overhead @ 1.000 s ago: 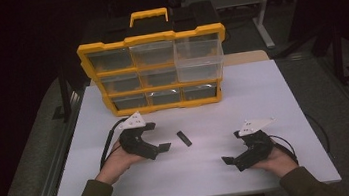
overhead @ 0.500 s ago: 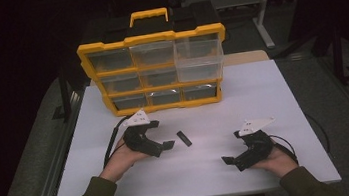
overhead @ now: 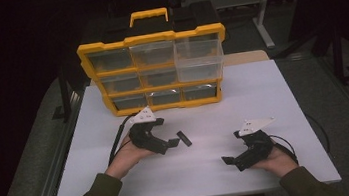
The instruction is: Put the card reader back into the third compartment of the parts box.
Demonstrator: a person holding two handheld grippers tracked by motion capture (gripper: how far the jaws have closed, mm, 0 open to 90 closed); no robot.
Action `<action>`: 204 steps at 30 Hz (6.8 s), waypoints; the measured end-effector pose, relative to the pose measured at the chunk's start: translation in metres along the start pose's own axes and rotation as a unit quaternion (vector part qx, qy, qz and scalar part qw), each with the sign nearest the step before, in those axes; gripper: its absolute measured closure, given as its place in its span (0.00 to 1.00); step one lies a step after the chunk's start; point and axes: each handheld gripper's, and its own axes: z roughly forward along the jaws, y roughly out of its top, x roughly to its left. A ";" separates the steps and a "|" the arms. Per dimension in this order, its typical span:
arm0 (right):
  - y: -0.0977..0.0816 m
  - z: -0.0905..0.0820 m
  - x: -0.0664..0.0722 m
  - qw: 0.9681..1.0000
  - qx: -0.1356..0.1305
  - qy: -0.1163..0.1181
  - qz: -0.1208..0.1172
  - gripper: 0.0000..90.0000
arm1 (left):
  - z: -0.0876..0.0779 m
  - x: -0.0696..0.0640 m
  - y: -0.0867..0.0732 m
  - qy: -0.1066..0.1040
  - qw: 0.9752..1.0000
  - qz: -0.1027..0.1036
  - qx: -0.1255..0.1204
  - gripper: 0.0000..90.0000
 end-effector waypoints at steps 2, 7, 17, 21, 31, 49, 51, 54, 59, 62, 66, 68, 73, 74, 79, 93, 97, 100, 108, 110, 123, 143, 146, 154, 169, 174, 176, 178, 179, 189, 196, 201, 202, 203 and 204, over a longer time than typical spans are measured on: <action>0.000 0.000 0.000 1.000 0.000 0.000 0.000 0.00 | 0.002 0.000 0.001 0.001 1.000 -0.001 -0.001 0.00; 0.000 0.000 0.000 1.000 0.000 0.000 0.000 0.00 | 0.006 0.000 0.003 -0.001 1.000 0.001 0.001 0.00; 0.000 0.000 0.000 1.000 0.000 0.001 0.000 0.00 | 0.016 -0.001 0.006 -0.002 1.000 -0.001 0.003 0.00; 0.000 0.000 0.000 1.000 0.000 0.000 0.000 0.00 | 0.020 -0.002 0.008 -0.002 1.000 0.004 0.007 0.00; 0.000 0.000 0.000 1.000 0.001 0.001 0.000 0.00 | 0.030 -0.002 0.011 -0.002 1.000 0.003 0.007 0.00; 0.000 0.000 0.000 1.000 0.001 0.003 0.000 0.00 | 0.050 -0.002 0.007 0.018 0.999 0.021 0.038 0.00; 0.000 0.000 0.000 1.000 0.001 0.004 -0.001 0.00 | 0.052 -0.003 0.006 0.020 0.999 0.024 0.042 0.00; 0.000 0.000 0.000 1.000 0.000 0.004 -0.001 0.00 | 0.054 -0.005 0.005 0.021 0.999 0.022 0.045 0.00; 0.000 0.000 0.000 1.000 0.000 0.004 0.000 0.00 | 0.058 -0.006 0.002 0.025 0.998 0.022 0.058 0.00; 0.000 0.000 0.000 1.000 0.000 0.005 0.000 0.00 | 0.061 -0.007 0.000 0.028 0.997 0.024 0.064 0.00; 0.000 0.000 0.000 1.000 0.000 0.005 -0.001 0.00 | 0.065 -0.008 -0.004 0.029 0.997 0.025 0.073 0.00; 0.000 0.000 0.000 1.000 0.001 0.006 -0.001 0.00 | 0.066 -0.008 -0.005 0.031 0.996 0.024 0.074 0.00; 0.000 0.000 0.000 1.000 0.002 0.006 -0.001 0.00 | 0.069 -0.009 -0.007 0.033 0.996 0.024 0.077 0.00; 0.000 0.000 0.000 1.000 0.002 0.007 -0.001 0.00 | 0.069 -0.009 -0.008 0.033 0.996 0.024 0.078 0.00; 0.000 0.000 0.000 1.000 0.002 0.007 -0.002 0.00 | 0.073 -0.009 -0.011 0.036 0.995 0.026 0.085 0.00; -0.001 0.000 0.001 1.000 0.003 0.009 -0.004 0.00 | 0.078 -0.009 -0.015 0.040 0.993 0.027 0.106 0.00; -0.001 0.000 0.001 1.000 0.004 0.009 -0.004 0.00 | 0.077 -0.008 -0.015 0.048 0.993 0.027 0.103 0.06; -0.001 0.000 0.001 1.000 0.004 0.009 -0.004 0.00 | 0.076 -0.007 -0.016 0.053 0.993 0.025 0.099 0.10; -0.001 0.000 0.001 1.000 0.004 0.009 -0.004 0.00 | 0.073 -0.008 -0.016 0.068 0.992 0.033 0.100 0.22; -0.001 0.000 0.001 1.000 0.004 0.009 -0.004 0.00 | 0.072 -0.008 -0.016 0.070 0.992 0.034 0.100 0.23; -0.001 0.000 0.001 1.000 0.003 0.009 -0.004 0.00 | 0.070 -0.008 -0.017 0.071 0.992 0.036 0.097 0.33; -0.001 0.000 0.001 1.000 0.003 0.012 -0.005 0.00 | 0.061 -0.002 -0.014 0.061 0.994 0.020 0.092 0.34; -0.001 0.000 0.001 1.000 0.003 0.011 -0.005 0.00 | 0.057 0.000 -0.014 0.058 0.994 0.020 0.092 0.34; -0.001 0.000 0.001 1.000 0.003 0.011 -0.005 0.00 | 0.048 0.002 -0.012 0.053 0.994 0.021 0.092 0.34; -0.001 -0.001 0.001 1.000 0.002 0.011 -0.006 0.00 | 0.027 0.007 -0.010 0.041 0.996 0.022 0.081 0.34; -0.001 0.000 0.001 1.000 0.002 0.011 -0.007 0.00 | 0.020 0.009 -0.007 0.036 0.996 0.017 0.079 0.34; -0.001 0.000 0.001 1.000 0.001 0.011 -0.008 0.00 | 0.017 0.010 -0.006 0.033 0.996 0.016 0.077 0.34; -0.001 -0.001 0.001 1.000 0.001 0.011 -0.007 0.00 | 0.014 0.011 -0.004 0.031 0.996 0.017 0.076 0.34; -0.001 -0.001 0.001 1.000 0.001 0.011 -0.007 0.00 | 0.013 0.011 -0.004 0.028 0.997 0.017 0.076 0.34; -0.001 -0.001 0.001 1.000 0.001 0.011 -0.008 0.00 | 0.000 0.013 0.005 0.016 0.997 0.022 0.073 0.34; -0.001 -0.001 0.002 1.000 0.001 0.012 -0.006 0.00 | -0.012 0.014 0.014 0.009 0.997 0.027 0.068 0.34; -0.001 0.000 0.001 1.000 0.000 0.012 -0.006 0.00 | -0.021 0.014 0.024 0.006 0.998 0.030 0.063 0.34; 0.000 0.000 0.001 1.000 0.000 0.012 -0.008 0.00 | -0.023 0.014 0.026 0.006 0.998 0.030 0.061 0.34; -0.001 0.000 0.001 1.000 0.000 0.012 -0.007 0.00 | -0.025 0.014 0.029 0.005 0.998 0.030 0.060 0.34; 0.000 0.000 0.001 1.000 0.000 0.012 -0.007 0.00 | -0.027 0.014 0.031 0.005 0.998 0.031 0.059 0.34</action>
